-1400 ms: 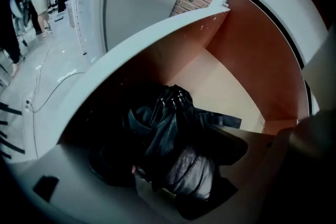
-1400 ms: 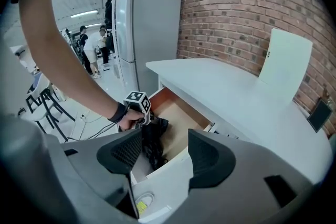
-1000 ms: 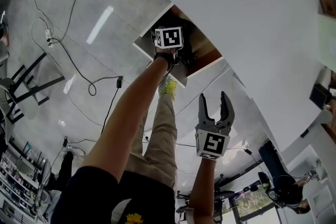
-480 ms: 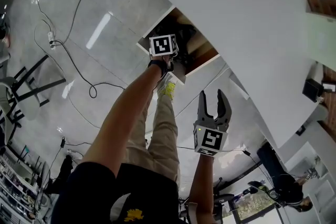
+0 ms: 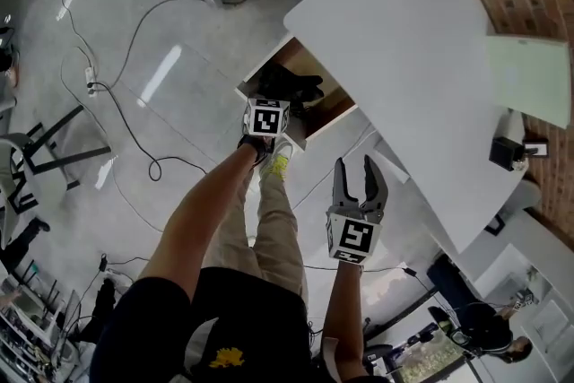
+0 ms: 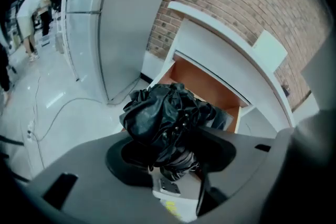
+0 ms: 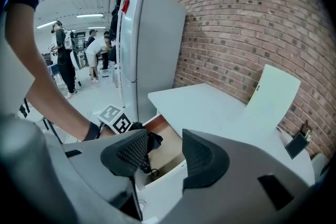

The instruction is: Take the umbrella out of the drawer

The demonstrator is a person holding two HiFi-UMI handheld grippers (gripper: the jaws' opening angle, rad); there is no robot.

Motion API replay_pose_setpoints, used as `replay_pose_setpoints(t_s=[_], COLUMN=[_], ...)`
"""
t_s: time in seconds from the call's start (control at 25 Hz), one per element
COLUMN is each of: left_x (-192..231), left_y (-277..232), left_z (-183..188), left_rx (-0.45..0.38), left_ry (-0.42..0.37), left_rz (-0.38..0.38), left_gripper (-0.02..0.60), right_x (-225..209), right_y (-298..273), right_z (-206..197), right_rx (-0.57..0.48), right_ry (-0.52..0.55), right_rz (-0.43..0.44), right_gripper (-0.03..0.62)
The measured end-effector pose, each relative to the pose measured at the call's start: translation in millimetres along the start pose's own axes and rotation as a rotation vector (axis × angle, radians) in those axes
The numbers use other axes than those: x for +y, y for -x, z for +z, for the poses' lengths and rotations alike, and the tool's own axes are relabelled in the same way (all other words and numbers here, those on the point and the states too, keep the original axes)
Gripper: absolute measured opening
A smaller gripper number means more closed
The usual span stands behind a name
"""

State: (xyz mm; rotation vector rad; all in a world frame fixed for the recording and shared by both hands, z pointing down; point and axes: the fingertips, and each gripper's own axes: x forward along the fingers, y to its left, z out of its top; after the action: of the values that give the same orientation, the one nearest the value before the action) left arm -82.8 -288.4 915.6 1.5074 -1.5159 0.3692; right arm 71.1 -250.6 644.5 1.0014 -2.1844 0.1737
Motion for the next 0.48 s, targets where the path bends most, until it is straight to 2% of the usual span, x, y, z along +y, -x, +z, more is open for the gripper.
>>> replay_pose_setpoints(t_s=[0.28, 0.48], left_x=[-30, -45], left_y=[60, 108], left_z=[23, 50], left_rx=[-0.039, -0.080], left_ry=[-0.241, -0.319], left_rz=[-0.047, -0.063], left_gripper=[0.230, 0.230], right_x=[-14, -19], right_y=[19, 25], right_z=[28, 59], right_rx=[-0.013, -0.053], right_ry=[0.045, 0.051], right_rz=[0.009, 0.042], right_gripper=[0.230, 0.230])
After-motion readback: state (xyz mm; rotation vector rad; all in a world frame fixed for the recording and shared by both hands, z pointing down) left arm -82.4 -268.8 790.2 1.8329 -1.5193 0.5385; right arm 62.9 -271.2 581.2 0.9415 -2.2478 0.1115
